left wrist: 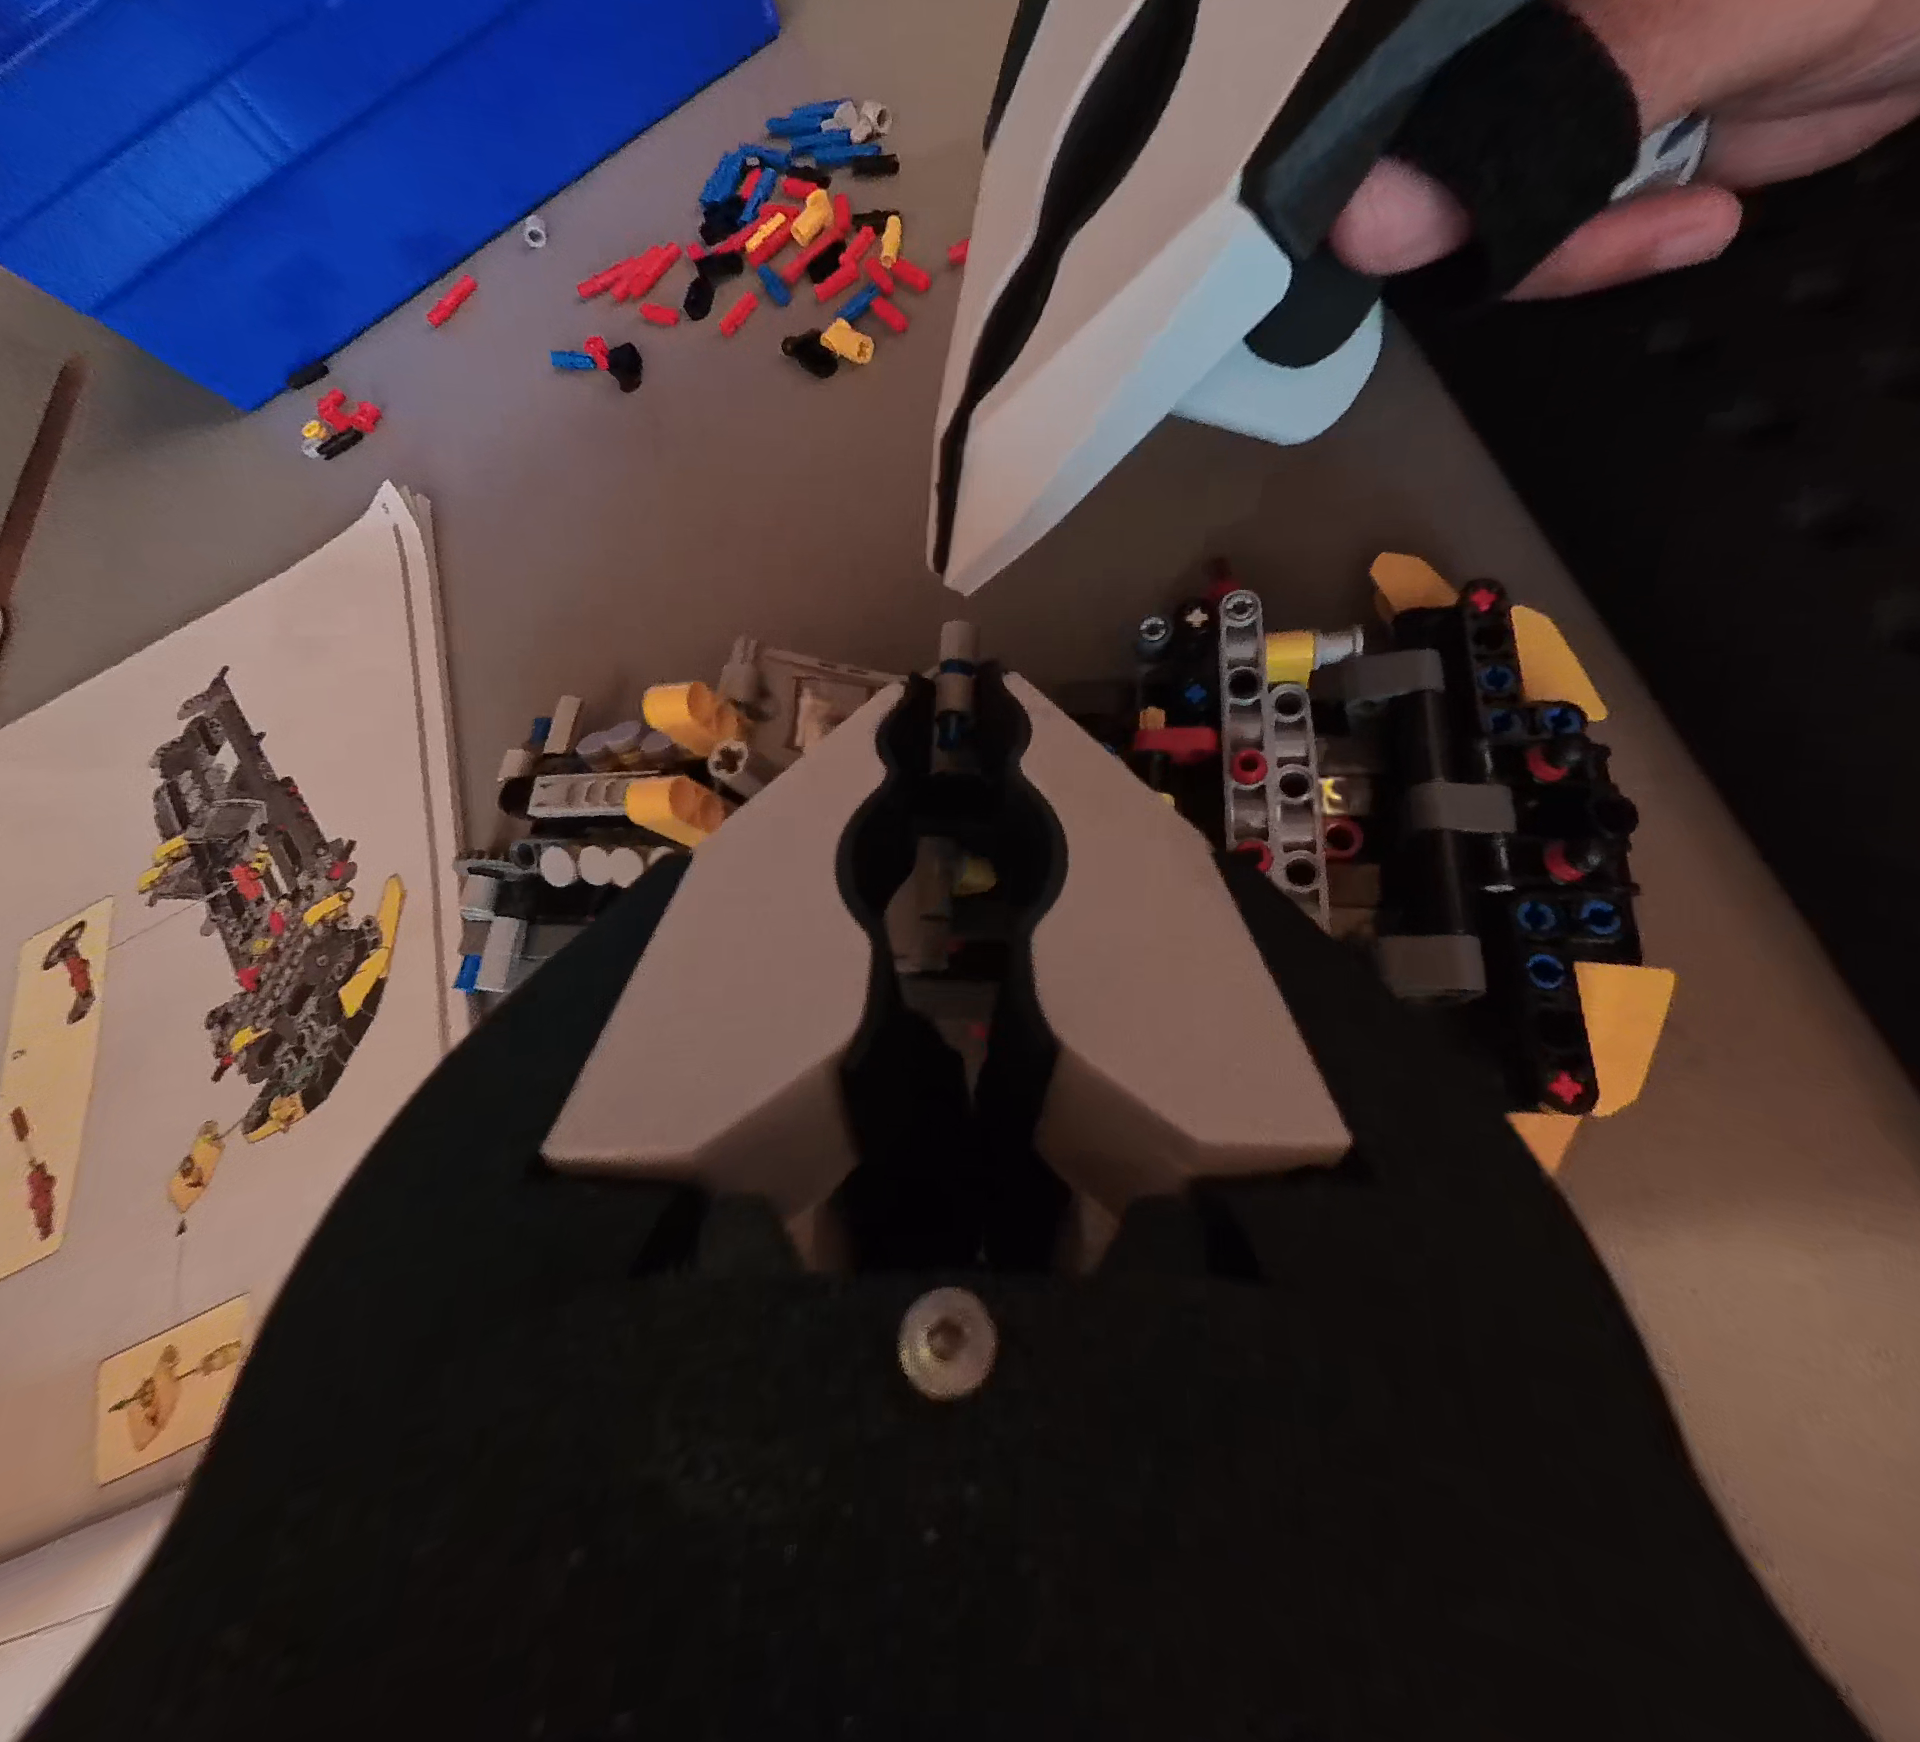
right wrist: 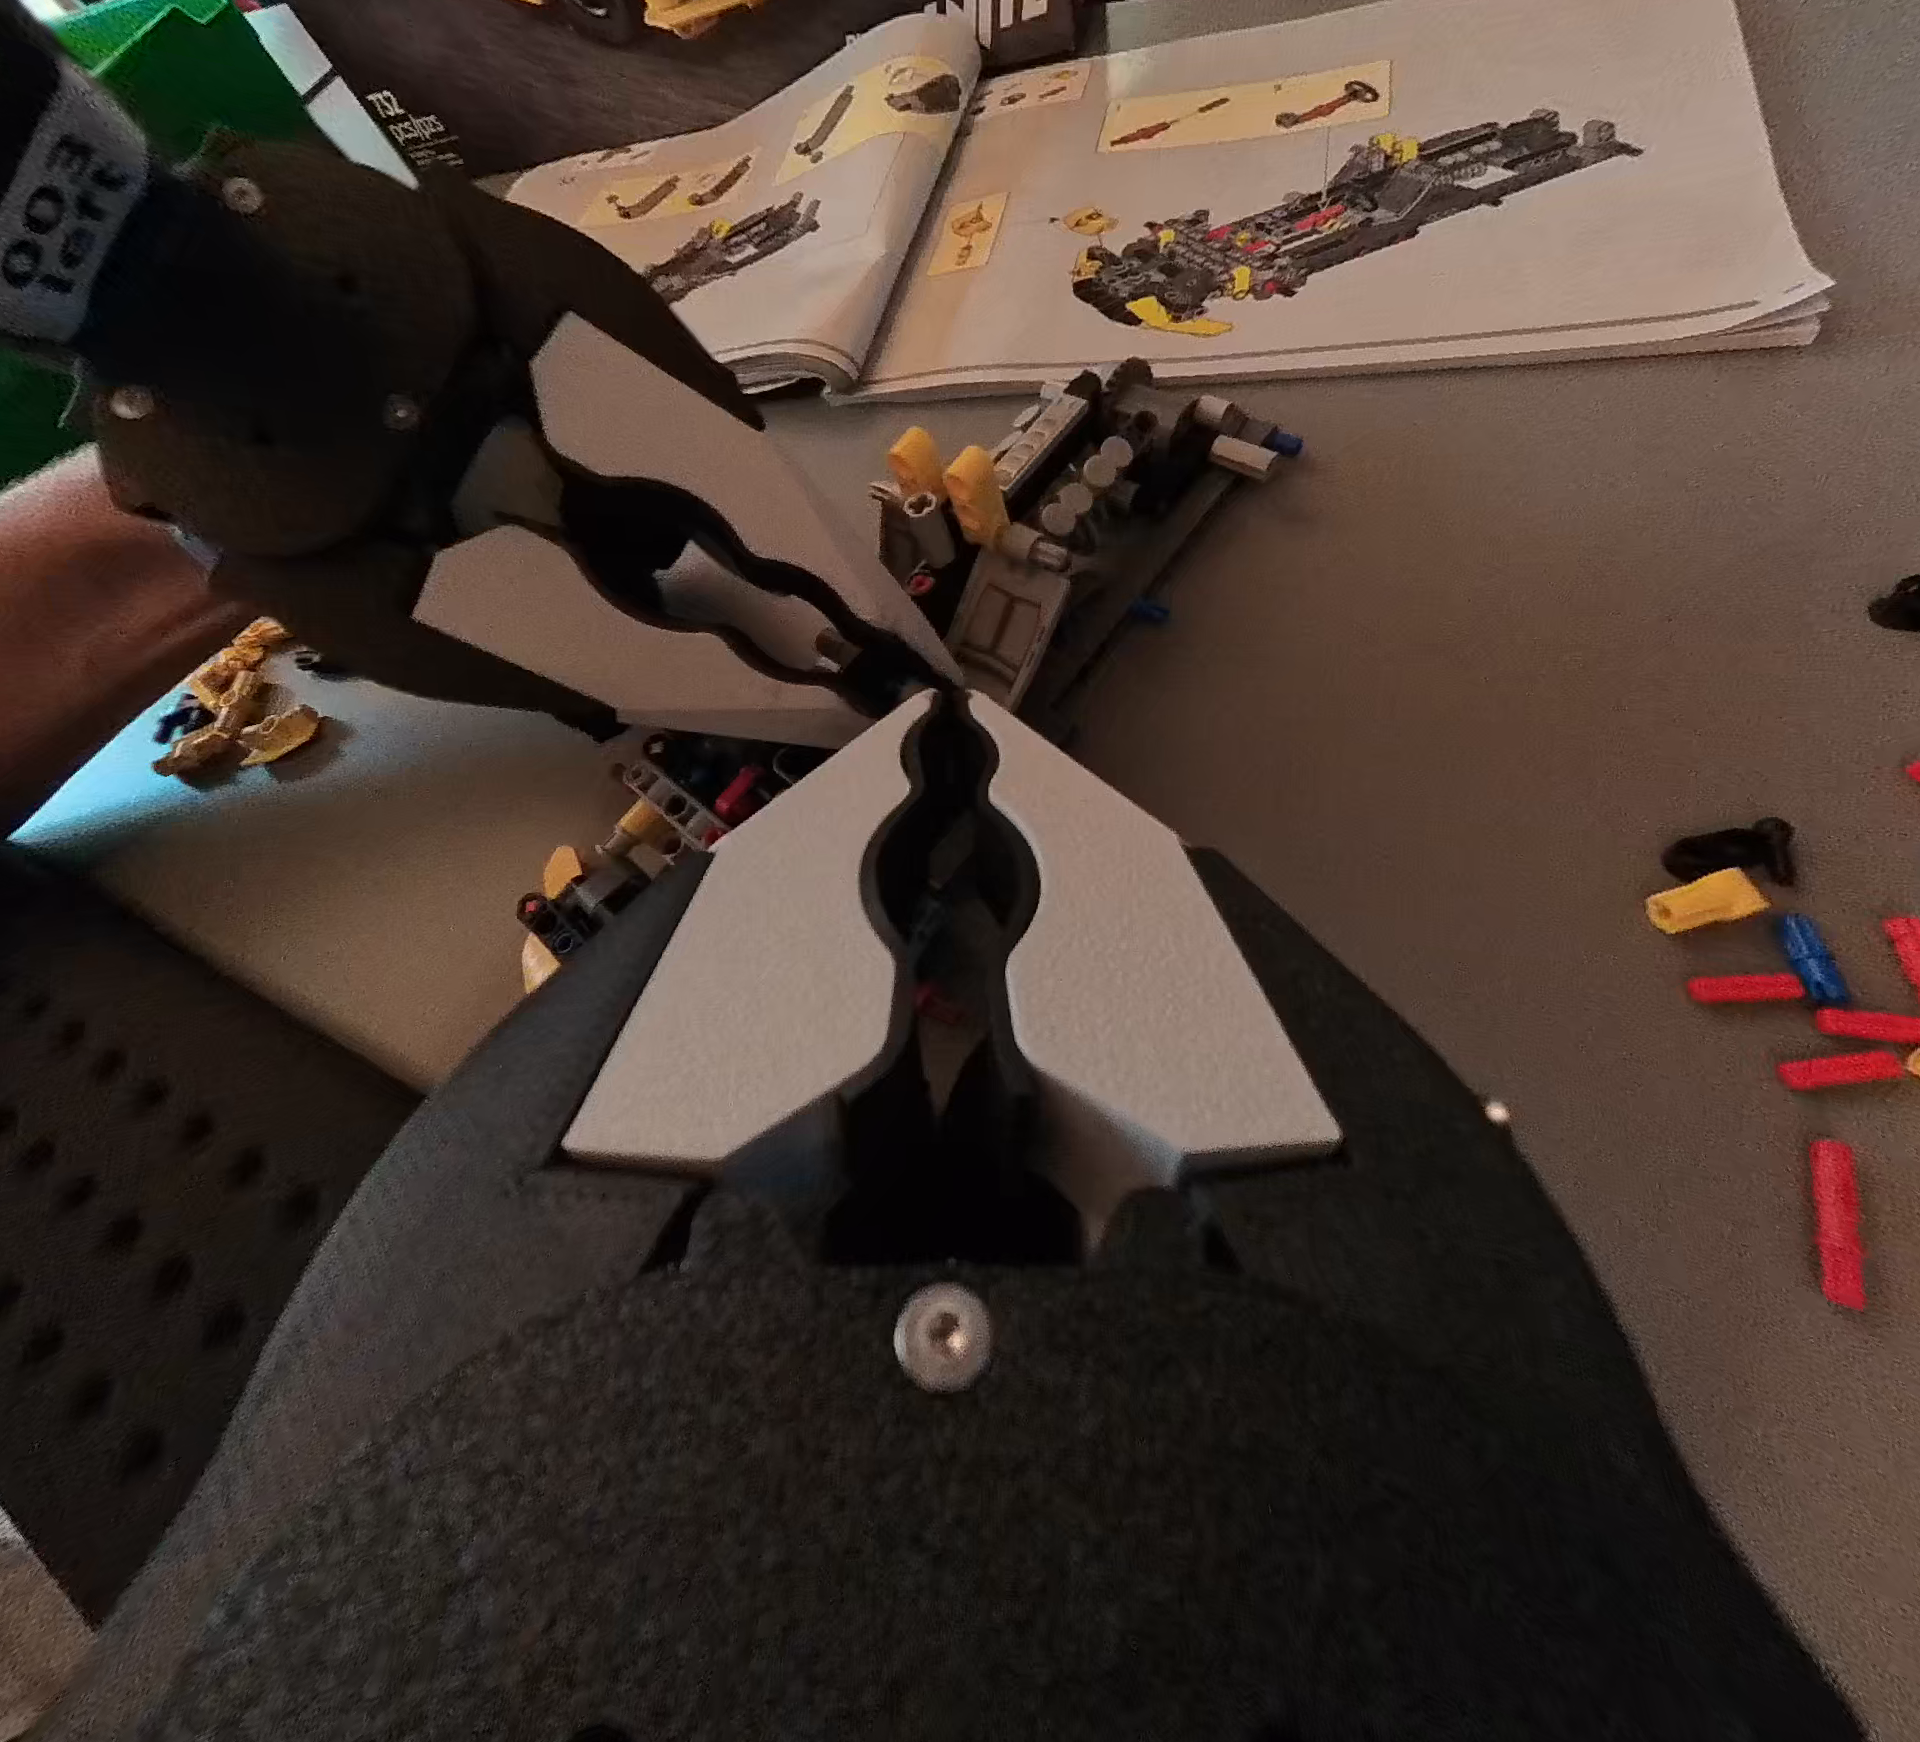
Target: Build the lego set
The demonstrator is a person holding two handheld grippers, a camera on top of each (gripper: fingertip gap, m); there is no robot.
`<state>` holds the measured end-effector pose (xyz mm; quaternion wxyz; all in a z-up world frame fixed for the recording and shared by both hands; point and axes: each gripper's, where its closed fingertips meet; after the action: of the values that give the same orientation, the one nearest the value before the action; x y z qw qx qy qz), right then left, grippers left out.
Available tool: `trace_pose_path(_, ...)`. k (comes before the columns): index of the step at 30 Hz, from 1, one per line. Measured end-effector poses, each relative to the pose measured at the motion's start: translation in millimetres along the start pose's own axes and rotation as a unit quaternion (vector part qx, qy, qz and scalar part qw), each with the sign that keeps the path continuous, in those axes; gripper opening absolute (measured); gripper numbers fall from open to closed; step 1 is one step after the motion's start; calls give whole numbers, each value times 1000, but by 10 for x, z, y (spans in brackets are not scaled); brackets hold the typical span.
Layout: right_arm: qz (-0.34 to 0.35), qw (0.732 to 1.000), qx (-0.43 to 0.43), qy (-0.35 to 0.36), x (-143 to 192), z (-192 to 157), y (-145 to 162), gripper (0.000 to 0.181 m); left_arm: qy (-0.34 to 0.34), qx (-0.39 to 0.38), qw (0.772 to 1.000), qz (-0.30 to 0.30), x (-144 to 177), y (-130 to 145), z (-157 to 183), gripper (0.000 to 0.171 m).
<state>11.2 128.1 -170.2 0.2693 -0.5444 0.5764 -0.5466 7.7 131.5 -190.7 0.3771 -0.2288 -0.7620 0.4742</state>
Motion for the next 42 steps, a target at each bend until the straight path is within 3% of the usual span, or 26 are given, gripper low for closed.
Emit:
trace_pose_path(17,8,999,-43,-7,-14,36,-20,12,-19,-35,999,9,8,-114,-44,5)
trace_pose_path(34,-10,999,-46,-5,-35,23,43,4,-31,-42,999,-2,-19,-79,-39,5)
trace_pose_path(42,-7,994,-104,-43,-20,3,18,1,-33,-50,998,1,-31,-109,-37,4)
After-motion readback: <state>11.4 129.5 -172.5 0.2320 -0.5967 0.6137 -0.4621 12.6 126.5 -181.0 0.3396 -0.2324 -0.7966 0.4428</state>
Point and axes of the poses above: each gripper's, where its closed fingertips meet, x back along the fingers, y out of its underside, z = x × y across the jaws, and after that the axes turned 13 degrees about z, right-handed
